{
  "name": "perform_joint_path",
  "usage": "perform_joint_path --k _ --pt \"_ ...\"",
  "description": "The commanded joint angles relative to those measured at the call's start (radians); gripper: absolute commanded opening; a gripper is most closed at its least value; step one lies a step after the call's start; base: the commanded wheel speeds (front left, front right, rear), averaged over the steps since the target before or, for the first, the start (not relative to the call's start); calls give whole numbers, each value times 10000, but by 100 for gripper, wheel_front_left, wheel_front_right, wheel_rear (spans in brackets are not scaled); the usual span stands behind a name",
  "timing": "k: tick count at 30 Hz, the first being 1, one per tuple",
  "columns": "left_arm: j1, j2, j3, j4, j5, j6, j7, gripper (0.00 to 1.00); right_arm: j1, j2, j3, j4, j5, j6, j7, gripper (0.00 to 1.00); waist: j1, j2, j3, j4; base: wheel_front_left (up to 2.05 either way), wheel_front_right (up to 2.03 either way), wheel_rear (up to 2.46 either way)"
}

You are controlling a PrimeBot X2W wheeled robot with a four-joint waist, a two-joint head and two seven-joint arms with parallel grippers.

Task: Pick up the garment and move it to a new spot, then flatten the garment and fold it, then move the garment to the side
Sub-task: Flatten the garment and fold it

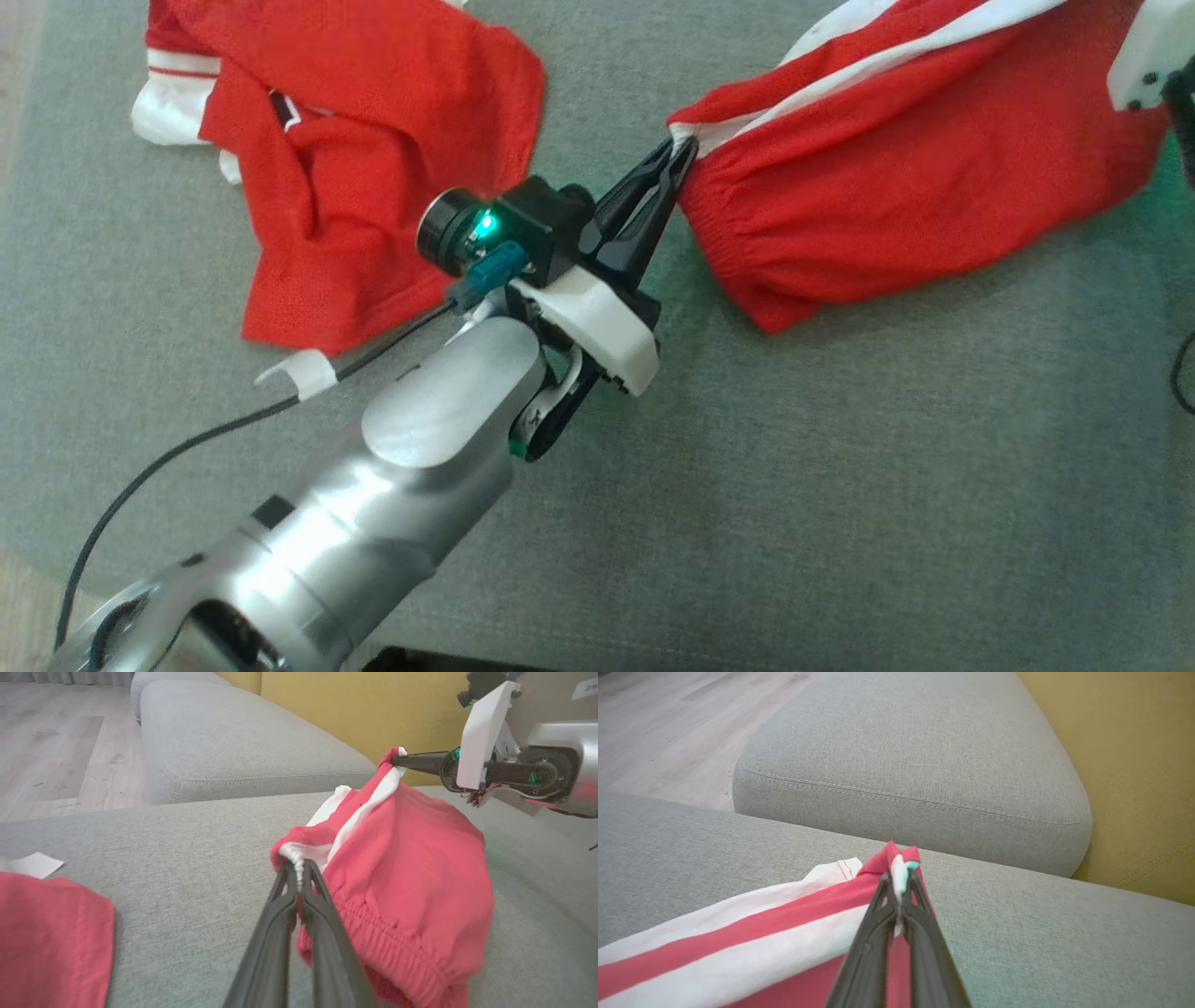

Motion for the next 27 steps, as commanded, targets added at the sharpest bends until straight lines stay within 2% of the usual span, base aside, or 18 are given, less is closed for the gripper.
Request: perform_joint_path --k 1,7,8,9,10,11,12,13,20,27 --pt "-438 62 235 -156 54 -27 -152 0 -442 61 0 -74 -137 65 -226 0 -1 0 199 175 0 0 0" --pt "-589 -112 170 60 60 -91 -293 0 -962 1 -249 840 -446 65 -765 0 -1 0 407 437 0 0 0" --pt "-614 -152 131 141 50 -109 -310 0 -1105 -27 -351 1146 -552 65 -795 27 -1 0 451 496 0 0 0" --pt "-633 -170 106 181 51 -117 -314 0 -1174 -54 -421 1274 -625 65 -826 100 -1 0 475 518 0 0 0" --pt "-655 -187 89 216 51 -119 -322 35 -1240 -81 -484 1400 -720 65 -835 100 -1 0 498 533 0 0 0" --pt "-655 -187 89 216 51 -119 -322 35 -1240 -81 -484 1400 -720 65 -835 100 -1 0 498 533 0 0 0" --pt "-674 -202 83 252 51 -106 -336 75 -1297 -119 -582 1499 -820 65 -879 100 -1 0 511 537 0 0 0" --pt "-687 -216 83 290 55 -82 -355 100 -1339 -132 -695 1583 -918 65 -944 100 -1 0 509 533 0 0 0" --pt "-670 -168 176 660 133 91 -518 100 -1432 -19 -1319 2070 -1234 65 -1581 100 -1 0 133 269 0 0 0" --pt "-364 313 839 876 24 394 -679 100 -1025 495 -1868 2317 -561 65 -2895 100 -1 0 -987 -220 0 0 0"
